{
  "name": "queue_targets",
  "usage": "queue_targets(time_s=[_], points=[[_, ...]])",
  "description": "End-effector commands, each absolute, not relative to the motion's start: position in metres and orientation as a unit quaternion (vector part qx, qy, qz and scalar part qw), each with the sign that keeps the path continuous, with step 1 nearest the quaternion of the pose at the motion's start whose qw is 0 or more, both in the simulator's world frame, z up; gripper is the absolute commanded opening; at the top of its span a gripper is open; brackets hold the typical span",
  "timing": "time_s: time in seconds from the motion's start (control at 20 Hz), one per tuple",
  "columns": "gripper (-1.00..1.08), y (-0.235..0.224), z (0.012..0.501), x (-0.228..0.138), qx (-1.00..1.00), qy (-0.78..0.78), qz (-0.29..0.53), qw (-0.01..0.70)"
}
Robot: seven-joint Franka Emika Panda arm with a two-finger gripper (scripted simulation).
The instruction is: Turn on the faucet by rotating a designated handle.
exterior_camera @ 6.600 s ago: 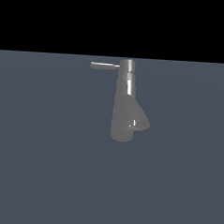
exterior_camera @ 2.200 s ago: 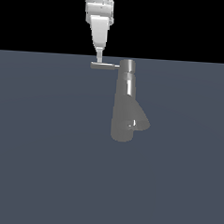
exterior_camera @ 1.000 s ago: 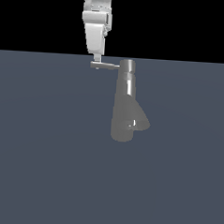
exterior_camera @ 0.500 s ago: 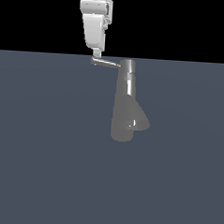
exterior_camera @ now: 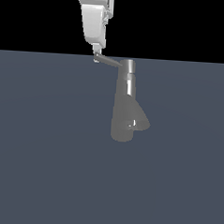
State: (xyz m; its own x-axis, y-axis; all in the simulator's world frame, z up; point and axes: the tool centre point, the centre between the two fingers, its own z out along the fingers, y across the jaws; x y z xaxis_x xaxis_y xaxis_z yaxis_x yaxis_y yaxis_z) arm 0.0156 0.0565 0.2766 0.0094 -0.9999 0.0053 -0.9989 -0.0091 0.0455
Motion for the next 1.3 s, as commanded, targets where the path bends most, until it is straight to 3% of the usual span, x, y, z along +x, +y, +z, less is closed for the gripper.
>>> queue_targets(time_s=[0.0,1.0,1.25], points=[[-1.00,0.051,0.278,0.011,0.710,-0.704,-0.015,0.019],[-1.00,-0.001,0.302,-0.050,0.713,-0.701,-0.020,0.023],[-1.00,-0.013,0.302,-0.046,0.716,-0.698,-0.018,0.022]])
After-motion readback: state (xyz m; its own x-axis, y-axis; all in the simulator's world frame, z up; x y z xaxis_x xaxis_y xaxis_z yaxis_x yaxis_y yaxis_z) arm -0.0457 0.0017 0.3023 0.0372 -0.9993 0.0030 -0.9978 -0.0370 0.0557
